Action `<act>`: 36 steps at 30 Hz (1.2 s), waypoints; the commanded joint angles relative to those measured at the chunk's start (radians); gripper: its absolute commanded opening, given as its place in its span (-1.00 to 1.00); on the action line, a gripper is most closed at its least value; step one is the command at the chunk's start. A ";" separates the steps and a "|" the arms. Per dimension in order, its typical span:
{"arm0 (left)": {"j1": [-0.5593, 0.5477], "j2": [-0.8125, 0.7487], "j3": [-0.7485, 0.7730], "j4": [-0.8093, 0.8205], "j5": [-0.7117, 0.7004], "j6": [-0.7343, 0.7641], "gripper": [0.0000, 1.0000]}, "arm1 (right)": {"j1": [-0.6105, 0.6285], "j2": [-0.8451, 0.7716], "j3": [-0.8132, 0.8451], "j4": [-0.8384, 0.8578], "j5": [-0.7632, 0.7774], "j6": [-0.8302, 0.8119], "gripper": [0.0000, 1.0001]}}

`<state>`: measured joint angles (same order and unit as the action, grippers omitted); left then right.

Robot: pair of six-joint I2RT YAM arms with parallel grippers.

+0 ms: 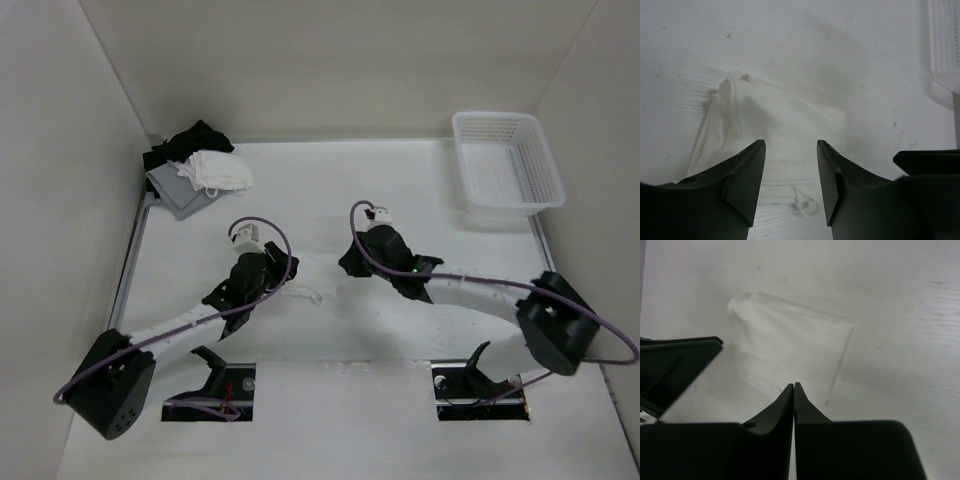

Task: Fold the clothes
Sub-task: Fold the tank top

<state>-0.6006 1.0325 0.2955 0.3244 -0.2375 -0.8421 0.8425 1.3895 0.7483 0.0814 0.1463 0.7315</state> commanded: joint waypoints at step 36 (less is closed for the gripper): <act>0.057 0.193 0.048 0.240 0.069 -0.046 -0.75 | -0.001 0.301 0.065 0.241 -0.149 0.094 -0.66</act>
<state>-0.5755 1.1278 0.3180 0.4267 -0.2142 -0.8917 0.8207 1.6886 0.8520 0.3031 -0.0090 0.8127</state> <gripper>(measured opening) 0.120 0.178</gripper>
